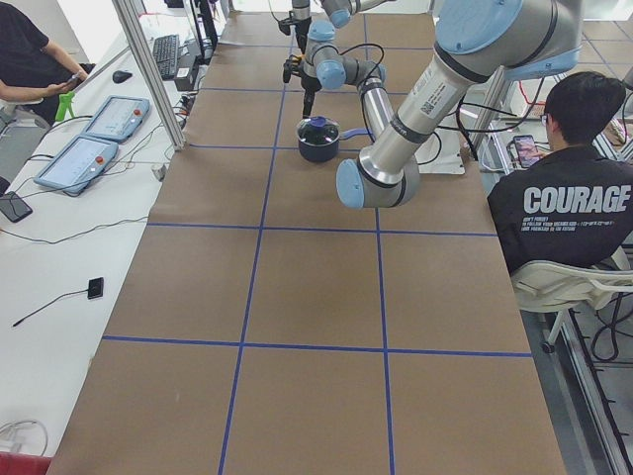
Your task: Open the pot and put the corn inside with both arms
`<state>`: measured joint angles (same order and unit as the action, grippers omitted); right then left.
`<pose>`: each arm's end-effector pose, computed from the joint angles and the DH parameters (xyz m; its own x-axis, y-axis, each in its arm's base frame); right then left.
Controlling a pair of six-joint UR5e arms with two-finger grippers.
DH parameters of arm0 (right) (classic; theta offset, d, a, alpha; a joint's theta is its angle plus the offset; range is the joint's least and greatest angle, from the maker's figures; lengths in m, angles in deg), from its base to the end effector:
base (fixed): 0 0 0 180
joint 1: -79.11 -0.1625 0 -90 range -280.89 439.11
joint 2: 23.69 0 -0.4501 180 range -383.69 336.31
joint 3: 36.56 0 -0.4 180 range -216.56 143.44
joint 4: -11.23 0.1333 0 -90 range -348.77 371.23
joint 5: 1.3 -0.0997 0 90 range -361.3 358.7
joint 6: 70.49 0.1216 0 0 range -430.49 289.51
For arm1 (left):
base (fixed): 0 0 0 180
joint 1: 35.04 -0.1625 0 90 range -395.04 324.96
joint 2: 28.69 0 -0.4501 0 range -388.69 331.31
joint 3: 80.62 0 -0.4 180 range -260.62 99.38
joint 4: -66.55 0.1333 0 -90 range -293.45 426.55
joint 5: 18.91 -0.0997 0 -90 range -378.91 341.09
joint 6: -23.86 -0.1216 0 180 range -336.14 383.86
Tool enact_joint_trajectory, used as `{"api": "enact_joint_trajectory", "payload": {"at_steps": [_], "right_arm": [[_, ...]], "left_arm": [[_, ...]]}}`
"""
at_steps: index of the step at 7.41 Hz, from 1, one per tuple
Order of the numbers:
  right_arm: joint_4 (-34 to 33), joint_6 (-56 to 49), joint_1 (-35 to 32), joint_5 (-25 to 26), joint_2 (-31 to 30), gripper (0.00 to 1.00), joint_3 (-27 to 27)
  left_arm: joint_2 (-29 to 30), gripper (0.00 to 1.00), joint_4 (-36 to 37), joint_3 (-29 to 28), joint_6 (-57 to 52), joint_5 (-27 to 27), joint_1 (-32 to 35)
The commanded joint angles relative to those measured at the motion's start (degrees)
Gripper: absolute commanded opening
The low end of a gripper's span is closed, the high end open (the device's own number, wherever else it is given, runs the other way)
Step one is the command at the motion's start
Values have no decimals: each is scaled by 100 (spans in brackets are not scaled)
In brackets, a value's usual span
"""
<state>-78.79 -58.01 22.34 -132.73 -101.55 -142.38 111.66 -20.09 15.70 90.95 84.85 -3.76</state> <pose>-0.2730 -0.5131 0.4488 0.5511 -0.4947 0.6720 0.3739 0.8663 0.3311 0.5617 -0.4634 0.1061 0.6032 0.0759 -0.7939 0.1156 0.9766 0.1813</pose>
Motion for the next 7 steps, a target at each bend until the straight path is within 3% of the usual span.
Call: {"api": "enact_joint_trajectory", "payload": {"at_steps": [1, 7], "right_arm": [[-7, 0, -27, -14, 17, 36, -34], [-7, 0, -27, -32, 8, 37, -61]], "left_arm": [[1, 98, 33, -148, -162, -22, -34], [-8, 98, 33, -377, -170, -119, -447]]}}
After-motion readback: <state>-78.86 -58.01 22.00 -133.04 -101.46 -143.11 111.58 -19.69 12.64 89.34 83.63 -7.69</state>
